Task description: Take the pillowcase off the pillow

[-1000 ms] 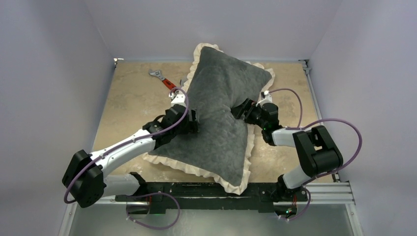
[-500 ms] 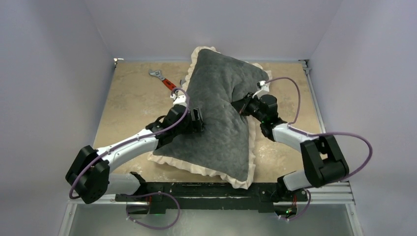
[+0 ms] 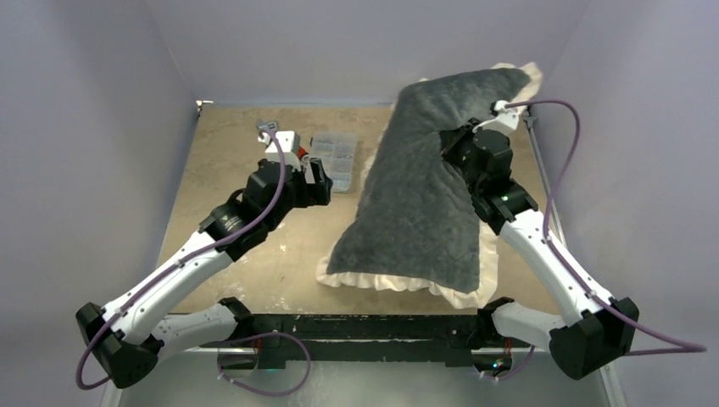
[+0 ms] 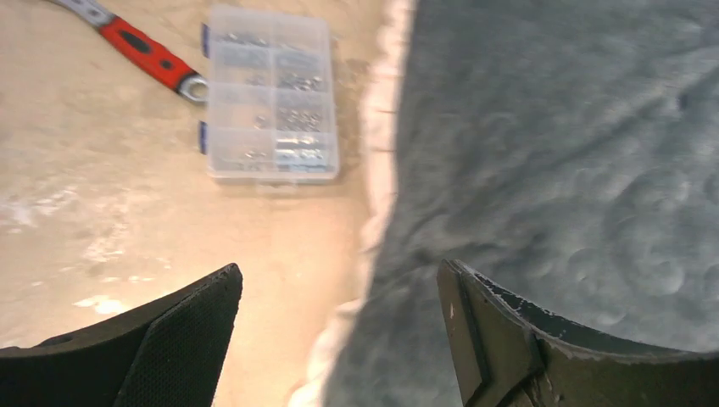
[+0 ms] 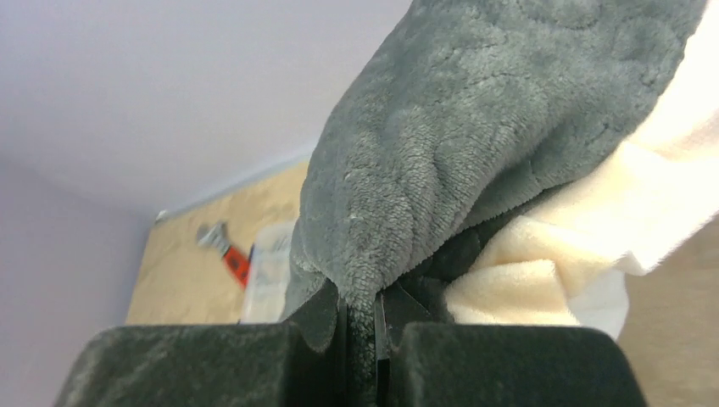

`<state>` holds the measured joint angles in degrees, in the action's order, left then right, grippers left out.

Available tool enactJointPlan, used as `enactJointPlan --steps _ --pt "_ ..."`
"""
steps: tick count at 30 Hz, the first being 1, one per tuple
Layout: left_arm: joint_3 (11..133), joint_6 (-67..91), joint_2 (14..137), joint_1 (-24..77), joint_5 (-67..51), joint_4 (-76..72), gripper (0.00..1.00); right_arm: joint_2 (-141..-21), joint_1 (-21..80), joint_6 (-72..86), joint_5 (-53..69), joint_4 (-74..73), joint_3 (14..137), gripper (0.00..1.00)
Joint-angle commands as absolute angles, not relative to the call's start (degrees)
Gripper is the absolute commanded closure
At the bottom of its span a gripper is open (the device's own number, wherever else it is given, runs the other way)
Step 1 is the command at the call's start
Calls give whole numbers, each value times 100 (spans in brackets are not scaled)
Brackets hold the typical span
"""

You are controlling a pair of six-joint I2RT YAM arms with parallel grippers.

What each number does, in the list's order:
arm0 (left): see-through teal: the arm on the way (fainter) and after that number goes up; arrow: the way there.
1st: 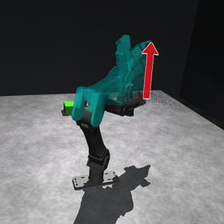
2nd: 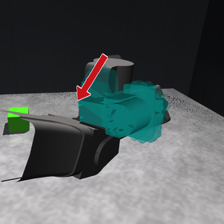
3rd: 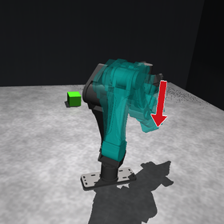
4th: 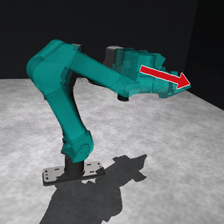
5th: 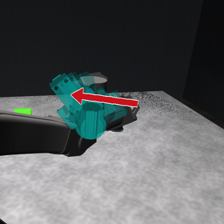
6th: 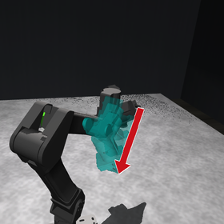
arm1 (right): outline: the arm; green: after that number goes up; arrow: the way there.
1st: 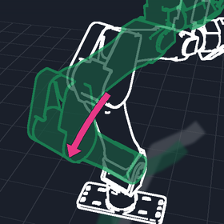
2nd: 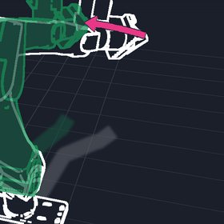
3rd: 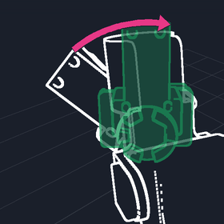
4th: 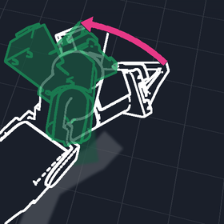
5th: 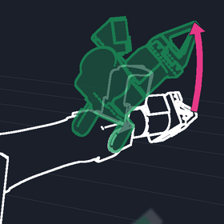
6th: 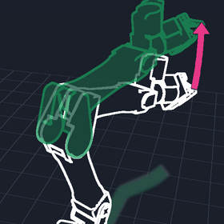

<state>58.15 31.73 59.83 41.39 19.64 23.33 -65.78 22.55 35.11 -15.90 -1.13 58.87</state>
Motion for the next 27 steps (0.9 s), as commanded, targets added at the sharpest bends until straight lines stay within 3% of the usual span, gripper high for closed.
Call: enactJointPlan --steps 1,8,12,16,19,22,27 --pt "6099 2457 5483 4149 2735 2968 15 -6054 2198 3494 -3709 -46 6844 100" --pt "5725 2126 4773 4149 3833 3176 12 -6244 2203 2713 -4952 -38 7481 100" --pt "5463 2094 4590 4128 4125 3103 11 -6705 2198 2213 -4968 389 7762 96" --pt "5404 2132 4613 3982 4191 3144 11 -7458 2199 2232 -4613 303 8139 100" --pt "5297 2171 4648 3613 3777 3053 11 -7716 2197 2419 -4096 292 8109 100" --pt "5092 2076 4703 3030 2541 2734 11 -7686 2198 2401 -3621 620 7755 100" --pt "5108 1802 5106 2874 1255 2420 11 -7476 2202 2582 -3171 845 7182 100"
